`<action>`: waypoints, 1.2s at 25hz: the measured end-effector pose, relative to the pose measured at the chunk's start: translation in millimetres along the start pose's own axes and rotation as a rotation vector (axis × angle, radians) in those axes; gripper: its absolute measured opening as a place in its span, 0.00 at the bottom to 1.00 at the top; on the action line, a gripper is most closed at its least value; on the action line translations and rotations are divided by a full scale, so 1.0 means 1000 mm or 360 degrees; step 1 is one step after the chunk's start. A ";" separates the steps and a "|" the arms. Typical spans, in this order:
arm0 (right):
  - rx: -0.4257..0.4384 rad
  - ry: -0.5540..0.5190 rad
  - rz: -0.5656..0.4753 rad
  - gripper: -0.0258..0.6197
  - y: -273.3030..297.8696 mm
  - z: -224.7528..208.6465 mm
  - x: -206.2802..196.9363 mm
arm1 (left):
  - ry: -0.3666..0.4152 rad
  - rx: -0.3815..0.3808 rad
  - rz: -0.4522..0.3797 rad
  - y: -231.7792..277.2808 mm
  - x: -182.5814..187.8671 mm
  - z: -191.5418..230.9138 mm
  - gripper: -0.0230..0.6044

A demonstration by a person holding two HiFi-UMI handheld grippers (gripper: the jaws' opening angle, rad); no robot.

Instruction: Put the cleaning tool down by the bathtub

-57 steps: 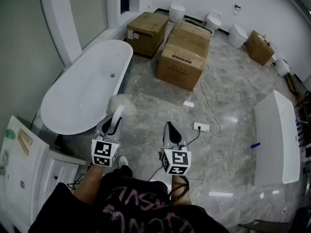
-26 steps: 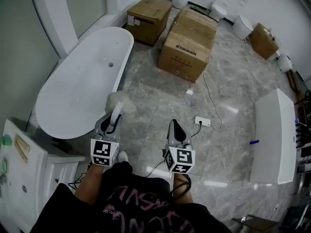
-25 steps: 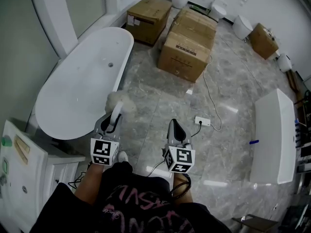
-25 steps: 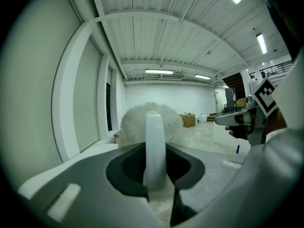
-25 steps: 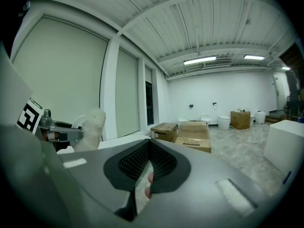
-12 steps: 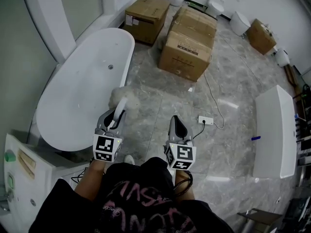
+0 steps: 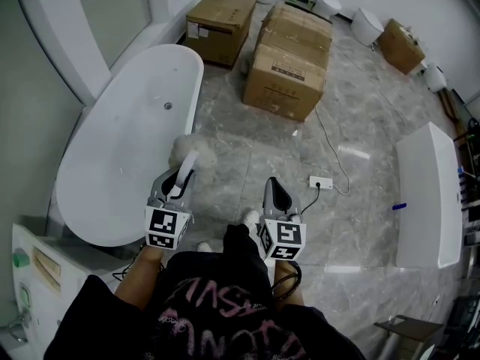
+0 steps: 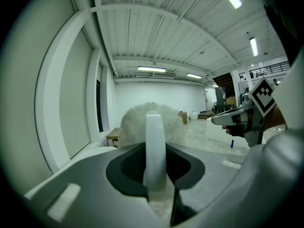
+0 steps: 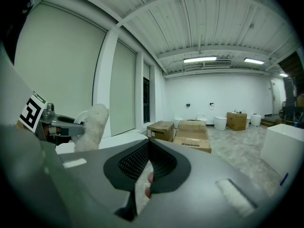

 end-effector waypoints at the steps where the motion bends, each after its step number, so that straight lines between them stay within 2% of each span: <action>1: -0.0001 0.0003 0.0005 0.08 0.004 -0.003 0.001 | -0.0002 -0.0006 0.0008 0.006 0.001 0.001 0.16; 6: 0.0007 0.0002 0.0032 0.08 0.029 -0.026 -0.002 | -0.0019 -0.0011 0.0053 0.041 0.003 -0.001 0.16; 18: 0.0000 0.0114 0.0116 0.08 0.094 -0.115 -0.015 | 0.0004 -0.0027 0.0211 0.143 -0.001 -0.028 0.16; 30: 0.0071 0.0181 0.0176 0.08 0.160 -0.215 -0.007 | 0.0054 0.0055 0.0328 0.235 0.019 -0.059 0.16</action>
Point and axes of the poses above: the fingertips, and each gripper's own axes: y forward along the fingers, z to its left, x out of its top, the point moved 6 cm from there along -y, backward along the fingers, and after that the axes turned 8 degrees about x, right-handed, at the moved point
